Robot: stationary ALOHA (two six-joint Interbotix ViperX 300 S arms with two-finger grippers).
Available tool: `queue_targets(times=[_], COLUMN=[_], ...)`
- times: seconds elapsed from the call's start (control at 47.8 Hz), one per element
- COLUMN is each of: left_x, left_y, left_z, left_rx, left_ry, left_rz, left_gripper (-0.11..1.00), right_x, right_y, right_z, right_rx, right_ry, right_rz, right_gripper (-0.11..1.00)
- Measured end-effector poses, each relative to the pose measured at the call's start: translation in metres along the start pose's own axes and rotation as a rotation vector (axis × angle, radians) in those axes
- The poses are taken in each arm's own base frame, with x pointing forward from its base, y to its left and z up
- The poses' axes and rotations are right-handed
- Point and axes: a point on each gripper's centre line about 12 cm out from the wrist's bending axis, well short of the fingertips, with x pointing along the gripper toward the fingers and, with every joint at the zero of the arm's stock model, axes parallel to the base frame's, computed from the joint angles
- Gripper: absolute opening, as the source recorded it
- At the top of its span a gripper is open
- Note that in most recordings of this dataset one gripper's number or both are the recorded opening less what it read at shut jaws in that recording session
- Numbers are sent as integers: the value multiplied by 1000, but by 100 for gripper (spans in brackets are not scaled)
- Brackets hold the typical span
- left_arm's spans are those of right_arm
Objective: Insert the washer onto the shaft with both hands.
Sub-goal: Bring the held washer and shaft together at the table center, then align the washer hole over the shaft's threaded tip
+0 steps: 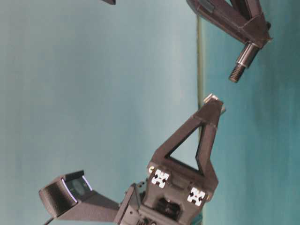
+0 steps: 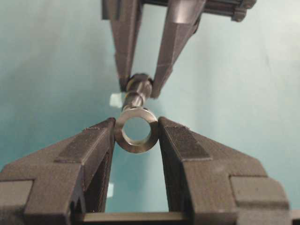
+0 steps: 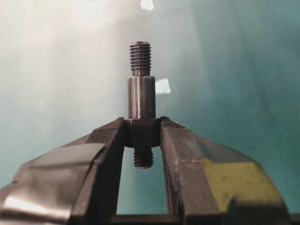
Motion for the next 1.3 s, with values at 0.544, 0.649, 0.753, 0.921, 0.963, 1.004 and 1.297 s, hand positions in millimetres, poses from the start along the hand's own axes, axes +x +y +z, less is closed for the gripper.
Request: queue_targets(times=[0.544, 0.649, 0.753, 0.921, 0.963, 1.004, 1.297], left_x=[5, 5, 6, 7, 7, 8, 17], left_y=[-1, -1, 0, 0, 1, 0, 0], left_z=[1, 0, 0, -3, -3, -3, 0], left_rx=[-3, -3, -3, -3, -3, -3, -3], left_ry=[-3, 2, 4, 12, 13, 12, 6], left_rz=[-2, -1, 1, 1, 3, 1, 0], left_gripper=[36, 36, 36, 36, 36, 36, 36], right_x=[7, 7, 7, 8, 8, 8, 9], right_y=[3, 3, 3, 3, 3, 4, 4], right_z=[10, 11, 11, 11, 12, 12, 12], right_rx=[-1, -2, -2, -4, -2, -4, -4], right_ry=[-43, -43, -49, -50, -52, -53, -53], right_rz=[12, 10, 13, 14, 14, 15, 15], right_gripper=[-1, -1, -1, -1, -1, -1, -1])
